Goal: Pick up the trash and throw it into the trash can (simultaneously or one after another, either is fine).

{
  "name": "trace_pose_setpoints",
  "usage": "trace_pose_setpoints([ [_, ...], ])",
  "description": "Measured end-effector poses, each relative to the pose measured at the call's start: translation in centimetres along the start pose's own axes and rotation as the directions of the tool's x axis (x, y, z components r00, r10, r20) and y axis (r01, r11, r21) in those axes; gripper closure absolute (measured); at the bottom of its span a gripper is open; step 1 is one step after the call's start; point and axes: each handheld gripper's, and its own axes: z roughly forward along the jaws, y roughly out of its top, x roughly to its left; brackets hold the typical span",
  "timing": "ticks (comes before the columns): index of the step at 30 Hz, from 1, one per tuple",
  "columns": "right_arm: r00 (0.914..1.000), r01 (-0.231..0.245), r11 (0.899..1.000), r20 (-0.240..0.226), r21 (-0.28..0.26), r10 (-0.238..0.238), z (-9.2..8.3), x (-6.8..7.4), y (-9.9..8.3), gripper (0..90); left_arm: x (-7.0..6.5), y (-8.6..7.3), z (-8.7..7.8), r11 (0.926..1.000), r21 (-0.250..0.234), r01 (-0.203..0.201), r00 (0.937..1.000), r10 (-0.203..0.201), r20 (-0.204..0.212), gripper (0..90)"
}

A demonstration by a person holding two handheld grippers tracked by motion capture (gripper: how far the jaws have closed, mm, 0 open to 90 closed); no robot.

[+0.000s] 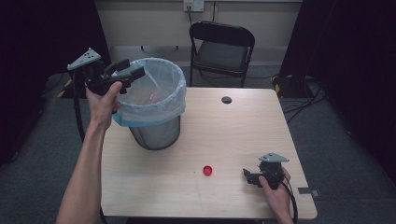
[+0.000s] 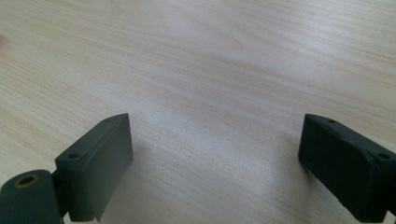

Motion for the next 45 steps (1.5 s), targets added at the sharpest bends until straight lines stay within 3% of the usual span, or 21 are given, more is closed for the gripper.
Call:
trace_pose_setpoints([
  [15,1.0,0.0,1.0,0.0,0.0,0.0,0.0,0.0,0.0,9.0,-1.2,-0.3,0.8,0.9996,0.02,-0.021,0.9986,0.02,0.049,20.2],
  [27,1.0,0.0,1.0,0.0,0.0,0.0,0.0,0.0,0.0,9.0,-3.1,0.2,1.0,0.999,0.035,-0.028,0.9938,0.024,0.109,21.7],
  [32,1.0,-0.001,1.0,0.0,0.001,0.001,0.0,0.0,0.0,9.0,-4.5,0.3,1.0,0.9984,0.026,-0.051,0.9878,0.046,0.149,21.8],
  [35,1.0,0.0,1.0,0.0,0.0,0.0,0.0,0.0,0.0,9.0,-5.7,0.3,1.0,0.9975,0.023,-0.067,0.9803,0.062,0.188,21.8],
  [45,1.0,0.0,1.0,0.0,0.0,0.0,0.0,0.0,0.0,9.0,-8.5,-0.6,1.2,0.9948,0.021,-0.1,0.97,0.093,0.225,25.0],
])
